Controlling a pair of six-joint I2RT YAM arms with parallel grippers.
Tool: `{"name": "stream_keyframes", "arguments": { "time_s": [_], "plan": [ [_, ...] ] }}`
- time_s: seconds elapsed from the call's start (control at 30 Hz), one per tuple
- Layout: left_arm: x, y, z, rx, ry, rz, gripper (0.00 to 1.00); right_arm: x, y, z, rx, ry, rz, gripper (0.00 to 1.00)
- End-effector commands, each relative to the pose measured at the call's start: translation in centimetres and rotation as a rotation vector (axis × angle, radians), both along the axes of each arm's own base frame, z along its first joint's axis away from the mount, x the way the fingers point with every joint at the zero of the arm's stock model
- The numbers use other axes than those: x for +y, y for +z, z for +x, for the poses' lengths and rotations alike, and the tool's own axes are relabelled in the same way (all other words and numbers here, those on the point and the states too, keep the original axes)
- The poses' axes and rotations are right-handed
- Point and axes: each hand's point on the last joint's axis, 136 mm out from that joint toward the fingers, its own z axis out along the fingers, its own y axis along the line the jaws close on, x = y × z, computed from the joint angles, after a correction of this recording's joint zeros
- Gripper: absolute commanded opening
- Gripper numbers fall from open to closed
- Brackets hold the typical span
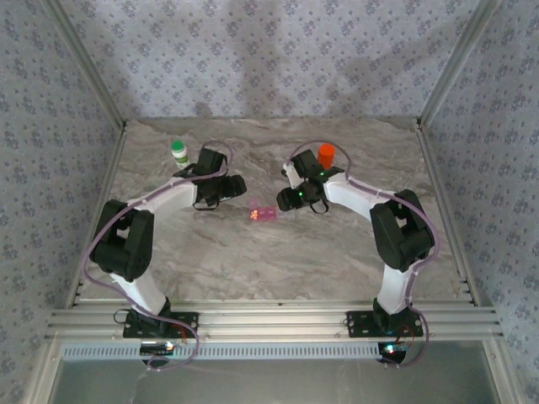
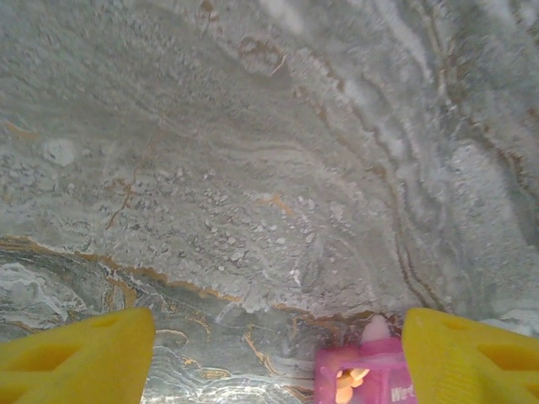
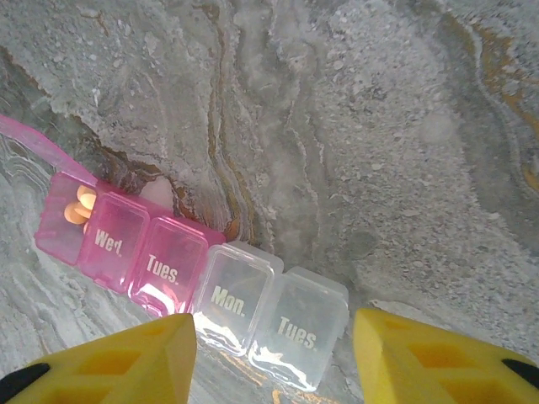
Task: Sort the pills into containers
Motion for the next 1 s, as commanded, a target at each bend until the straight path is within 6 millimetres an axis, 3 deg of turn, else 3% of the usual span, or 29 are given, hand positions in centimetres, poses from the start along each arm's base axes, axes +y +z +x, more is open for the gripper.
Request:
{"name": "stream_keyframes", "arguments": {
  "time_s": [0.0, 0.4, 0.97],
  "plan": [
    [-0.8, 0.4, 0.3, 0.026, -0.009, -0.02, 0.77, -0.2, -1.2, 0.1, 0.033, -0.014, -0.012, 0.53],
    [-1.8, -0.7, 1.4, 0.043, -0.016, -0.006, 0.74, -0.2, -3.1, -0.3, 0.066, -0.005, -0.03, 0.54],
    [-2.1, -2.9, 0.6, 0.109, -0.047, 0.019, 0.71, -0.2, -4.7, -1.3, 0.117, 0.008, -0.056, 0.54]
  ]
}}
